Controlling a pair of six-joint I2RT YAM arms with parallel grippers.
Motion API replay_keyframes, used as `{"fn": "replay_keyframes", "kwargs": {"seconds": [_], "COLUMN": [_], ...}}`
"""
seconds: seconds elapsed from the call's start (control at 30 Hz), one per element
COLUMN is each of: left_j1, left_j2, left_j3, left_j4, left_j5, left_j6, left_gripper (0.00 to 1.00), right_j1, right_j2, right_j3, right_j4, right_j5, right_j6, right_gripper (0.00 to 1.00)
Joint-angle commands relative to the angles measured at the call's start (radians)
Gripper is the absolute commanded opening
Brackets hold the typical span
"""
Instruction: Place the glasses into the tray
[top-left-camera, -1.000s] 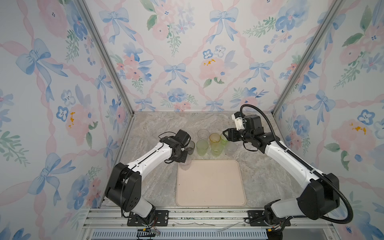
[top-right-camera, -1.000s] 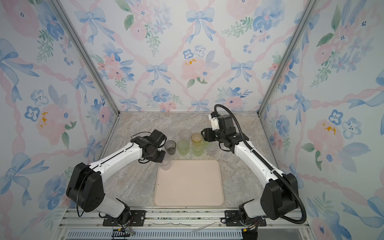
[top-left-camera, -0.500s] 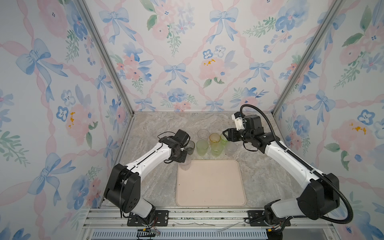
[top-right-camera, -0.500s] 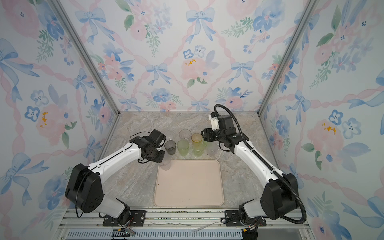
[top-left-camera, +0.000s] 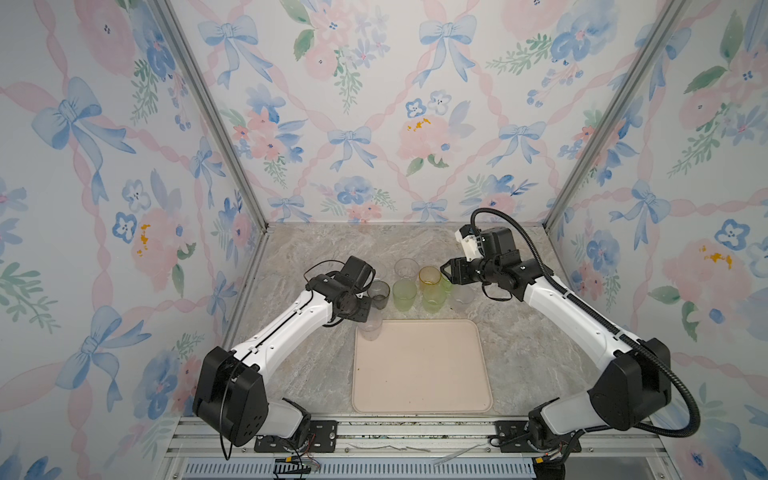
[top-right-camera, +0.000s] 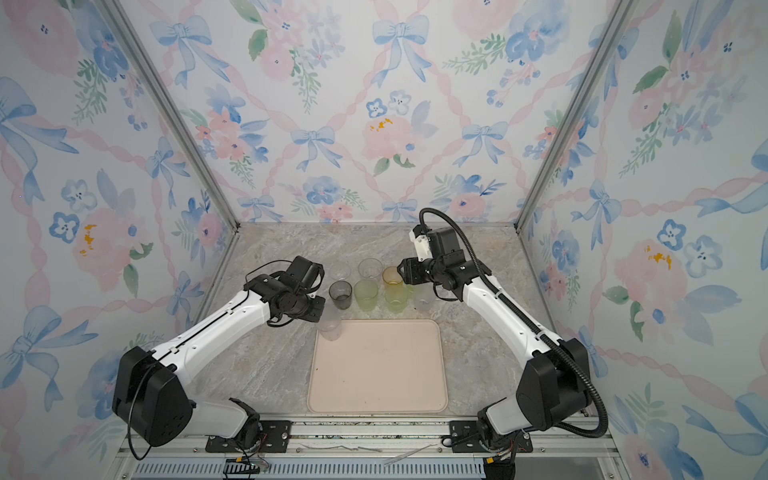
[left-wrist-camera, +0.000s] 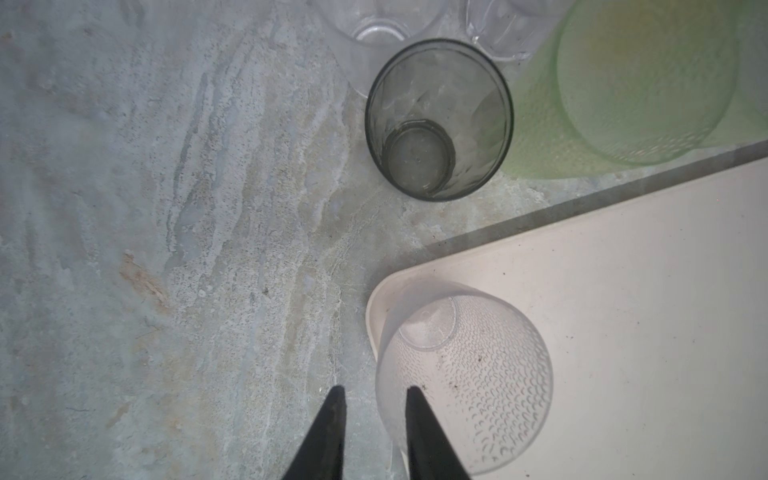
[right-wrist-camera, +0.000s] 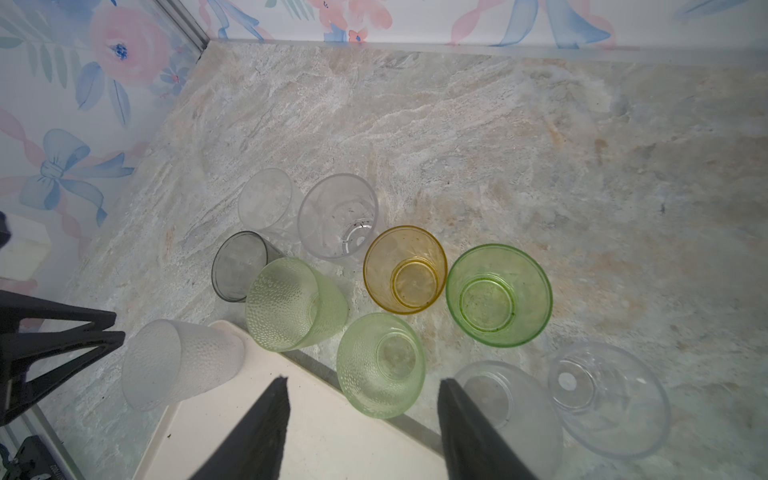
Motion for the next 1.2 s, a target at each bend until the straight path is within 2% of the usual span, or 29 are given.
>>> {"fn": "replay_keyframes", "kwargs": {"seconds": [0.0,0.13,0.43,0.63,1.17], "left_j1": [0.013,0.034,0.104,0.113,0.149], "left_j2": [-0.043,-0.077,-0.159,-0.134,-0.086], "left_j3": [0.024,0.039,-0.065,-0.089,-0.113], "left_j4": [-0.003,0.017,0.303,0.432,0.481], "left_j5": [-0.001,-0.036,-0.02,-0.025,0.01], "left_j6": [0.014,0.013,-0.012,-0.027,0.004], "left_gripper": [0.28,0.27,0.27,0.27,0.27], "right_j1": [0.027,0.052,0.13,0.176,0.226], "right_j2": [0.032,0.077,0.232,0.342,0.523], "right_j3": [0.057,0.116,0.268,0.376,0.555], "right_j4": [-0.09,-0.158,-0.295,-0.375,-0.484], "right_j5": [0.008,0.028,0.049,0.076,0.19], "right_j6": [-0.02,-0.031,-0.039,-0.045,-0.037], "right_gripper": [0.56,0.48,0.46,0.42,0.36]}}
